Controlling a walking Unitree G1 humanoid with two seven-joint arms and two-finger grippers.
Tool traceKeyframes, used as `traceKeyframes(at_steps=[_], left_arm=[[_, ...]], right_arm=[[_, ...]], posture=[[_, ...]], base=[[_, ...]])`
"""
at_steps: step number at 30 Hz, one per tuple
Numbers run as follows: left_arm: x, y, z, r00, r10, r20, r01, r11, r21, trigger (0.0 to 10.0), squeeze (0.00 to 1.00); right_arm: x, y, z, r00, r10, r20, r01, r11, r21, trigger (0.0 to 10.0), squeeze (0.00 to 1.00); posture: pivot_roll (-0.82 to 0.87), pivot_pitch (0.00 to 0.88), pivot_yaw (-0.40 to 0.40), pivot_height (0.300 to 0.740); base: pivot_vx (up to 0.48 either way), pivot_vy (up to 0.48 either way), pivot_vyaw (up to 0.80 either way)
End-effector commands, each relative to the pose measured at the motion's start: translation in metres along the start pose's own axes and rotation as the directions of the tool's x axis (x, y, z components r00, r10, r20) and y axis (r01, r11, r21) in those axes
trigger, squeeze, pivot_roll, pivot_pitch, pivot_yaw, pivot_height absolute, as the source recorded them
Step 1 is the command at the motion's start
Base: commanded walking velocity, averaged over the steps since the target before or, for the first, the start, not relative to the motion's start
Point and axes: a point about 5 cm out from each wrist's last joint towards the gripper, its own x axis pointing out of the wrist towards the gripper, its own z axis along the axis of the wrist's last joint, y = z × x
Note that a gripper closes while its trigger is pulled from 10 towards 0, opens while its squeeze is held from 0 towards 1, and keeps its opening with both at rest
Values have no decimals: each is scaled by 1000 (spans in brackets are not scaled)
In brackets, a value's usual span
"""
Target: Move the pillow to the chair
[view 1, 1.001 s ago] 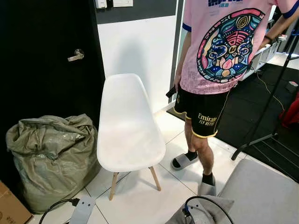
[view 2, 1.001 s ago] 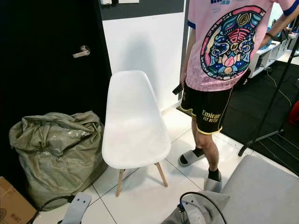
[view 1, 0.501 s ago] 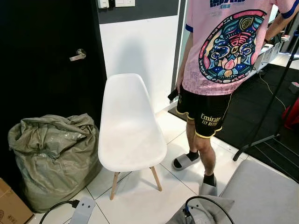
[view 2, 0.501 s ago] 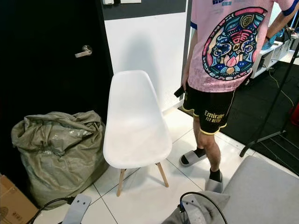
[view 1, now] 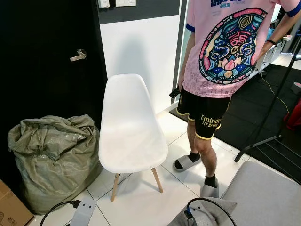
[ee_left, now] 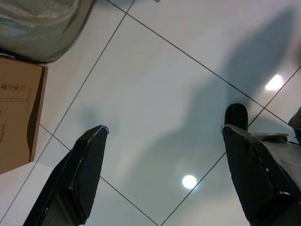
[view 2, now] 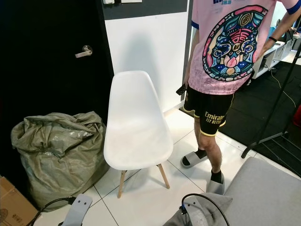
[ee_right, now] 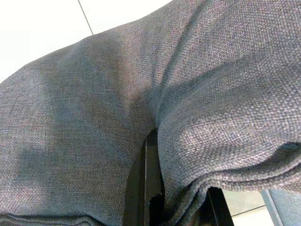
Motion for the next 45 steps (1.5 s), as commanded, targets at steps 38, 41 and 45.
traceKeyframes(at_steps=[38,41,45], left_arm=[[0,-4,-5,1000,-14,-21,14,1000,17,10000,0],[0,-5,-5,1000,-14,-19,14,1000,17,10000,0],[0,-4,-3,1000,-7,-9,7,1000,7,10000,0]], right_arm=[[-2,-6,-2,1000,-25,8,25,999,-20,10000,0],[-2,-7,-2,1000,-26,13,26,999,-20,10000,0],[-2,-7,1,998,-32,56,31,999,17,10000,0]], posture=[[-75,0,-38,740],[-83,0,-46,740],[-95,0,-51,740]], base=[[0,0,0],[0,0,0],[0,0,0]])
